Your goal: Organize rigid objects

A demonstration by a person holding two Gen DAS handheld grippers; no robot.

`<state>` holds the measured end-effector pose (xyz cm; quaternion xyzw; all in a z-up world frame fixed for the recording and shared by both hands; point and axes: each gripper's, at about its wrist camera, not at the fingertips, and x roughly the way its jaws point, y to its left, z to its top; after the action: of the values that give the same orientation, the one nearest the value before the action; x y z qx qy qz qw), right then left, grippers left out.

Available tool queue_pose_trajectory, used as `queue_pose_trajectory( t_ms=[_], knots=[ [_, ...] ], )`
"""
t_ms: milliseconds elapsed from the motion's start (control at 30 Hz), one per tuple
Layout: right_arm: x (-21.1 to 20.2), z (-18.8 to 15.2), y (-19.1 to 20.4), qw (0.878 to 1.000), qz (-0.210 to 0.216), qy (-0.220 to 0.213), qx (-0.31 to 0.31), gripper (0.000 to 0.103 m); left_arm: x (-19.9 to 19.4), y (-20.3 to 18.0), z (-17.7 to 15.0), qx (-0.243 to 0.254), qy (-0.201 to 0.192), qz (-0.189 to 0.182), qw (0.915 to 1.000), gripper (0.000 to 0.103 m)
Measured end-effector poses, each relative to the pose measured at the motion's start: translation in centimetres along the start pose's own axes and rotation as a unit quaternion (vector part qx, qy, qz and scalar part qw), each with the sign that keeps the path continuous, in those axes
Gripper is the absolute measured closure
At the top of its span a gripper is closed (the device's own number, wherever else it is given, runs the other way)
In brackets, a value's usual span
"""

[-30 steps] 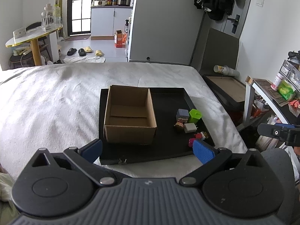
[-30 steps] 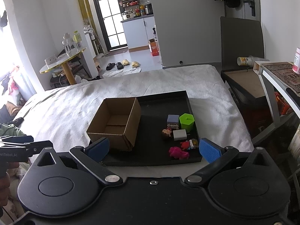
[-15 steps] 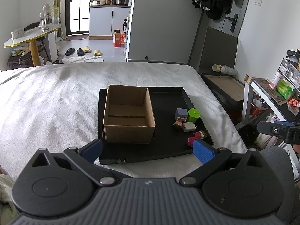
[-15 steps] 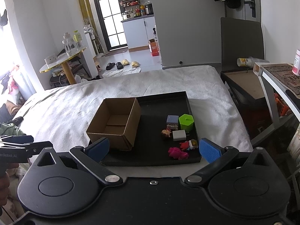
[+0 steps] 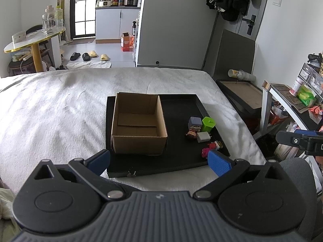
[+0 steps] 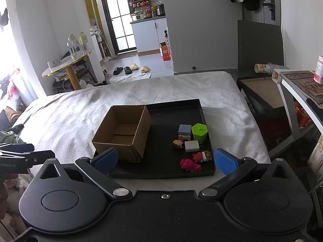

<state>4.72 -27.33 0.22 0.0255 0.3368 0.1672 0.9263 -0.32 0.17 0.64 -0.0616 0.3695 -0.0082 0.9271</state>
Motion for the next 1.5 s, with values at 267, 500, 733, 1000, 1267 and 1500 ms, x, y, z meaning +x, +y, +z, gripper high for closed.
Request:
queue_pose_trajectory(
  t_ms=[267,500,733,1000,1267,1500],
  knots=[
    [-0.1,0.1,0.0,1.0,-0.001,0.0,-0.001,0.0,-0.1,0.0,0.1,0.002,0.0,-0.001,1.0,0.001],
    [0.0,0.1,-0.2,1.0,-0.002,0.001,0.002,0.0,0.0,0.0,0.1,0.003,0.003,0.002,1.0,0.001],
    [0.8,-0.1,-0.5,1.0,-0.005,0.009,0.007,0.0,0.7,0.1,0.2,0.005,0.01,0.002,0.9999,0.001],
    [1.8,-0.2,-0.8,1.0,-0.008,0.015,0.009,0.0,2.1,0.5,0.3,0.0,0.02,0.006,0.9998,0.001],
    [3.8,-0.2,-1.4,0.999,-0.01,0.031,0.009,0.0,4.3,1.6,0.4,-0.016,0.039,0.014,0.999,0.001],
    [6.3,-0.2,-1.8,0.998,-0.006,0.054,0.013,0.0,6.4,2.3,1.0,-0.021,0.055,0.023,0.998,0.001]
  ],
)
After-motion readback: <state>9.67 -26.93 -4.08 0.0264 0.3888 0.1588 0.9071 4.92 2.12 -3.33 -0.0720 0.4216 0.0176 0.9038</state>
